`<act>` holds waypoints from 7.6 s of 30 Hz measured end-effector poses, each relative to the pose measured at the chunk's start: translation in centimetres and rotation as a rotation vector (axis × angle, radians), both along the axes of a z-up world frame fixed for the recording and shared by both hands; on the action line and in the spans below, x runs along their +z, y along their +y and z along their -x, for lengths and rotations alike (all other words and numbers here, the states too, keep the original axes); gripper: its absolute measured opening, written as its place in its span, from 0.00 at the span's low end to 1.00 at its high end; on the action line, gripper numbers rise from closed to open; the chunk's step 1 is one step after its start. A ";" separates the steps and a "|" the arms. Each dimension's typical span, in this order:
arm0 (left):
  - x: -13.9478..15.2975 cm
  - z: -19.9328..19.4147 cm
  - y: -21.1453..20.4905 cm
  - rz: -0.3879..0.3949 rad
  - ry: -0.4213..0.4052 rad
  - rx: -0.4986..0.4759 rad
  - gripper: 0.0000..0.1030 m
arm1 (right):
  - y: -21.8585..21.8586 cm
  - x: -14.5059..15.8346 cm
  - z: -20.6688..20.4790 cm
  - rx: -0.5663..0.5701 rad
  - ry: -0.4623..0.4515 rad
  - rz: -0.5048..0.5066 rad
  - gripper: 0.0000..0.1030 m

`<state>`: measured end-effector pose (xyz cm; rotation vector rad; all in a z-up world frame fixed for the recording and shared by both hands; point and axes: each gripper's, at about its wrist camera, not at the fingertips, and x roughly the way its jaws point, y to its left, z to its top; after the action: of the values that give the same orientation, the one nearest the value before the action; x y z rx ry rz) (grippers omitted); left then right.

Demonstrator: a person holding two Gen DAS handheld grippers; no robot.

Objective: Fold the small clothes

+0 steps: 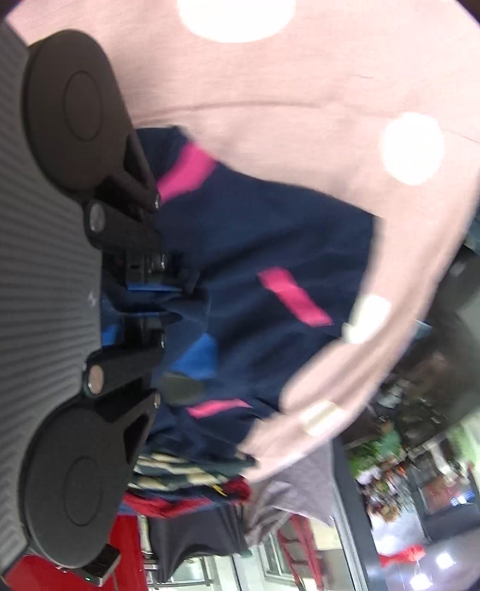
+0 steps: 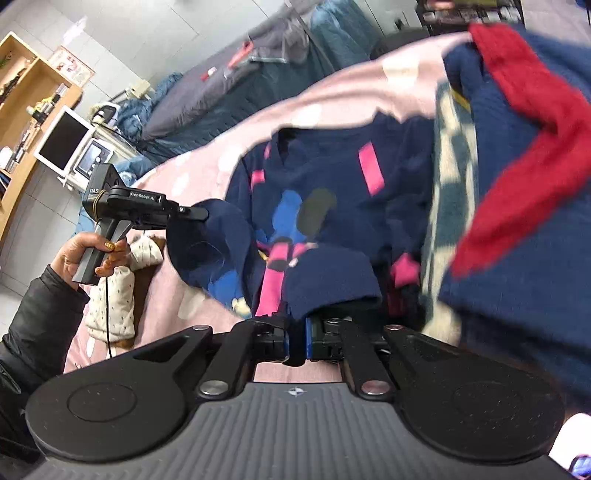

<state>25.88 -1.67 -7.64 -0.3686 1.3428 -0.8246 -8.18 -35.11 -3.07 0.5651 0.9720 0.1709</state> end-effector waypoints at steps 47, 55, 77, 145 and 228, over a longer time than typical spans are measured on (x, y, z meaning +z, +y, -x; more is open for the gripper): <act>0.2 -5.9 -8.6 -0.281 -0.337 0.227 0.48 | -8.3 -2.9 -16.1 -0.307 0.102 0.119 0.18; 6.2 3.1 -9.2 -0.488 -0.701 0.113 1.00 | -7.1 3.0 -12.9 -0.223 -0.060 0.298 0.79; -2.4 35.0 -28.8 -0.496 -1.266 -0.587 0.75 | -5.3 1.3 -8.6 -0.034 0.039 0.228 0.87; 2.8 17.5 -2.7 -0.494 -0.724 0.209 0.96 | 10.1 0.3 -23.3 0.199 -0.092 0.091 0.96; 6.3 27.6 28.5 -0.581 -0.675 0.832 0.79 | 40.3 0.6 -25.5 0.743 -0.377 -0.120 0.39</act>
<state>-1.77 26.86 -1.30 -0.1318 0.6318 0.1601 17.30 5.22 -2.51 0.2403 0.7652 0.9700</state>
